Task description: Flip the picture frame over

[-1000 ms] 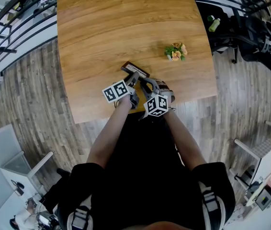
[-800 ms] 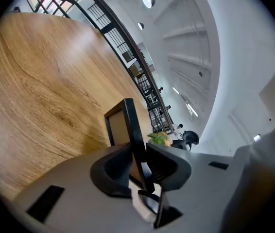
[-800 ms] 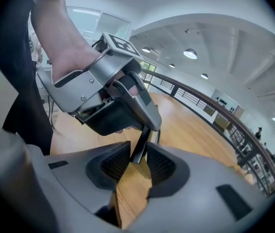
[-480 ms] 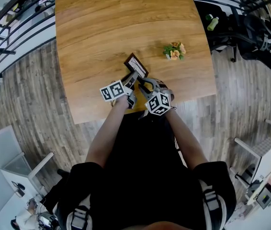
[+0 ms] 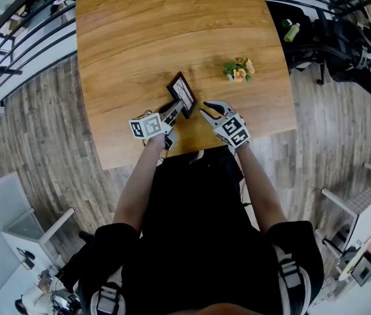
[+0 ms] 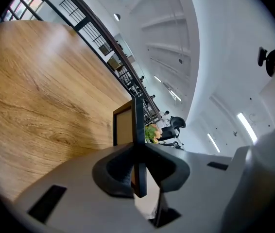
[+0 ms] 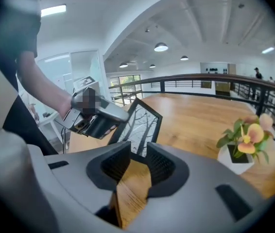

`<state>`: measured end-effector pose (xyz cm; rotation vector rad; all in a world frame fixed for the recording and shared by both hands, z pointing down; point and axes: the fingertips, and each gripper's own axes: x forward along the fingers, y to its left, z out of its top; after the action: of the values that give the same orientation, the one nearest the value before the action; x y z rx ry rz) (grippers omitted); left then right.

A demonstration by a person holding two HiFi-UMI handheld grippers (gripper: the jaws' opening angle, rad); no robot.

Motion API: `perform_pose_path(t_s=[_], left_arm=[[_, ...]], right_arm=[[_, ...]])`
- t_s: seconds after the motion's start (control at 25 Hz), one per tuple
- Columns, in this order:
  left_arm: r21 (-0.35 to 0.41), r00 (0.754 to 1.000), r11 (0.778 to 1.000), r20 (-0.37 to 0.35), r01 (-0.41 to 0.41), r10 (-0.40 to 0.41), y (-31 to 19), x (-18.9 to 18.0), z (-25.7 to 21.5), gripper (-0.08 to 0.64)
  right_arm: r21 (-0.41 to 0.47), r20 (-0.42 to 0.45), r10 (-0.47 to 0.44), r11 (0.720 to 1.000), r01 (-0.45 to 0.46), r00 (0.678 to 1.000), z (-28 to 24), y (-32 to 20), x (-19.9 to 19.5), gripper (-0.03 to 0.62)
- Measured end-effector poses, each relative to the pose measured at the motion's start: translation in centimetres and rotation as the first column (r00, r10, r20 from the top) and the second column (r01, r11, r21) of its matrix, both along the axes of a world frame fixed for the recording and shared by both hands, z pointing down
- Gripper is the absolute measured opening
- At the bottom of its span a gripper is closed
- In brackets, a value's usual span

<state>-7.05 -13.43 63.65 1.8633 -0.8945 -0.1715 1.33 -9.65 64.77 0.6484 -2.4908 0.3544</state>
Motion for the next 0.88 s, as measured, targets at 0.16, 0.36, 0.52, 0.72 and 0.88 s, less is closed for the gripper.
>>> perform_pose_path(t_s=[0.16,0.36,0.52,0.72,0.88], left_arm=[[0.032,0.999,0.999,-0.018,-0.041,0.041,0.8,0.0,-0.2,0.083],[0.07,0.993,0.991,-0.028,-0.114,0.116,1.8,0.8,-1.0,0.083],[0.1,0.982,0.98,-0.064,-0.173,0.18,2.9,1.3,-1.7,0.081],[0.136,0.963,0.961,-0.093,-0.24,0.253,4.2,1.8,-2.7,0.081],[0.174,0.956,0.952,-0.108,-0.252,0.272,4.5,1.8,-3.6,0.081]], right_arm=[[-0.124,0.083,0.061,0.991,-0.051,0.995,1.2,-1.0,1.4,0.107],[-0.194,0.108,0.014,0.981,0.007,0.994,2.1,-0.7,1.3,0.131],[-0.245,0.155,0.005,0.969,0.034,0.988,2.3,-0.5,0.8,0.16],[-0.307,0.206,-0.003,0.949,0.067,0.978,2.2,-0.3,0.7,0.184],[-0.323,0.205,-0.014,0.943,0.081,0.979,2.5,-0.1,1.0,0.192]])
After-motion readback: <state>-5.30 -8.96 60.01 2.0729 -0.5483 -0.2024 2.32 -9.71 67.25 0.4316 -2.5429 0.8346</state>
